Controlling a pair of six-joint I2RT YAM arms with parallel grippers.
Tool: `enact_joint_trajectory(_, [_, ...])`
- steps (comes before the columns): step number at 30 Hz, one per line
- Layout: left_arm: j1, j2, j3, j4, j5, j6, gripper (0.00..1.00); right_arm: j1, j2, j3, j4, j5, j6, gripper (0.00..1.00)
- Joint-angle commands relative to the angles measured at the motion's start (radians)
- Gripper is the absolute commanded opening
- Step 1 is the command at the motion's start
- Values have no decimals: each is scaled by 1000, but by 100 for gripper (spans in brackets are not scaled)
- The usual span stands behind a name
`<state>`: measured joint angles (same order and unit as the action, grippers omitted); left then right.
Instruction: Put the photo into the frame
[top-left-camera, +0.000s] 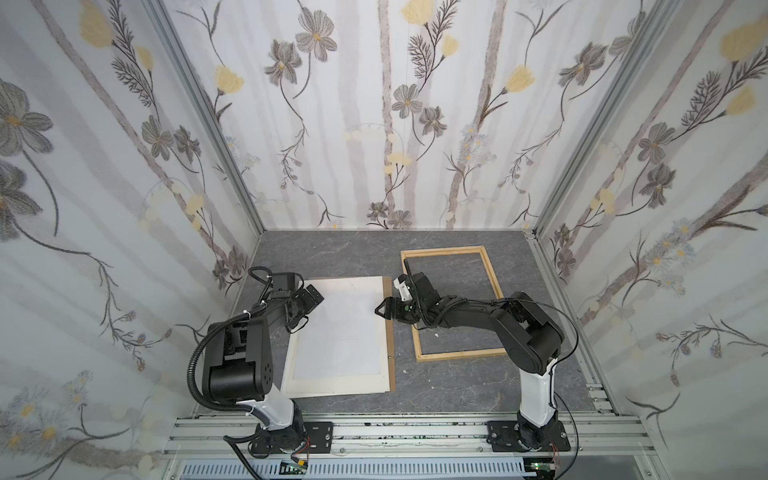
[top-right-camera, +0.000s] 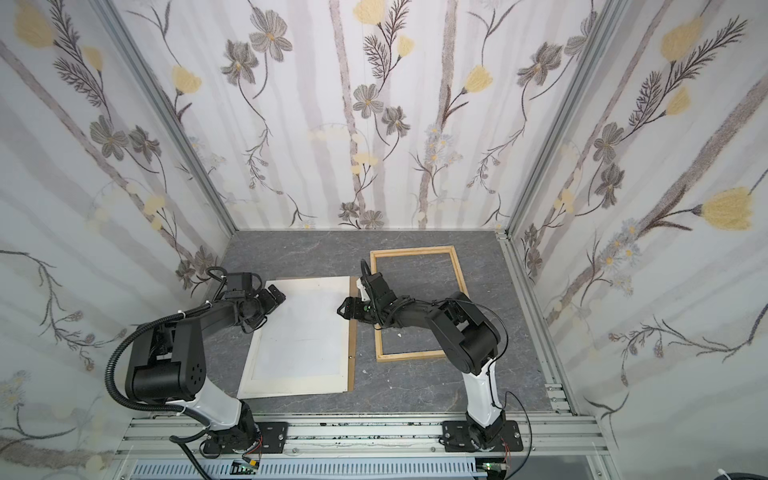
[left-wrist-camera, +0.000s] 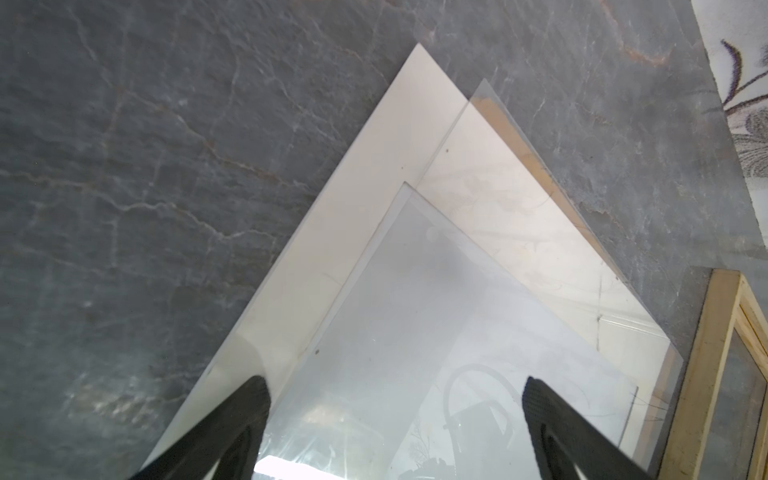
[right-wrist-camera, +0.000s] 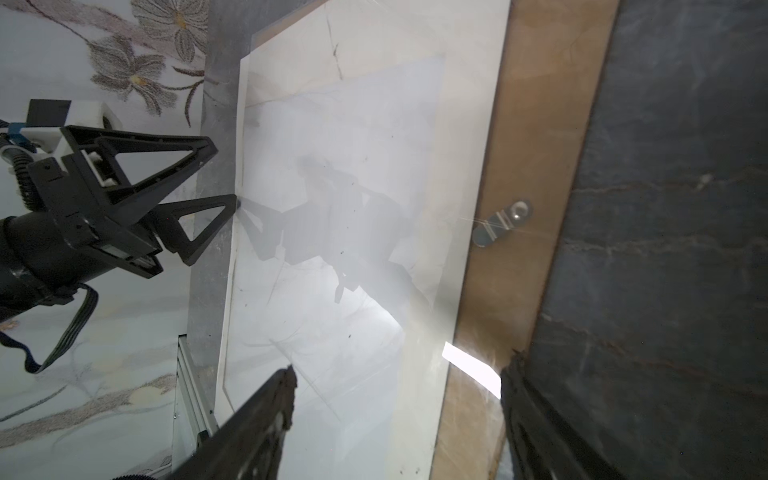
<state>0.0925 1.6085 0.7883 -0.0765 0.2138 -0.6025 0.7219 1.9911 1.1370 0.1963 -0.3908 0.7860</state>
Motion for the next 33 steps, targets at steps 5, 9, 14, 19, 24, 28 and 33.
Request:
enact_joint_trajectory(5, [0, -7, -17, -114, 31, -33, 98, -4, -2, 2, -17, 41, 15, 79])
enact_joint_trajectory(9, [0, -2, -18, -110, 31, -34, 98, -8, -7, 3, -32, 62, 10, 82])
enact_joint_trajectory(14, [-1, 3, -20, -105, 38, -37, 98, -8, 5, -1, -1, 26, 15, 82])
enact_joint_trajectory(19, [0, -5, -31, -91, 47, -40, 99, -6, 9, -2, 35, -11, 24, 81])
enact_joint_trajectory(24, [-2, -8, -48, -81, 52, -40, 98, -4, -11, -27, 105, -45, 44, 80])
enact_joint_trajectory(28, [-2, -10, -60, -71, 63, -41, 98, 1, -17, -26, 126, -59, 51, 80])
enact_joint_trajectory(33, [-1, -20, -71, -67, 65, -40, 98, 11, -33, -19, 126, -61, 53, 80])
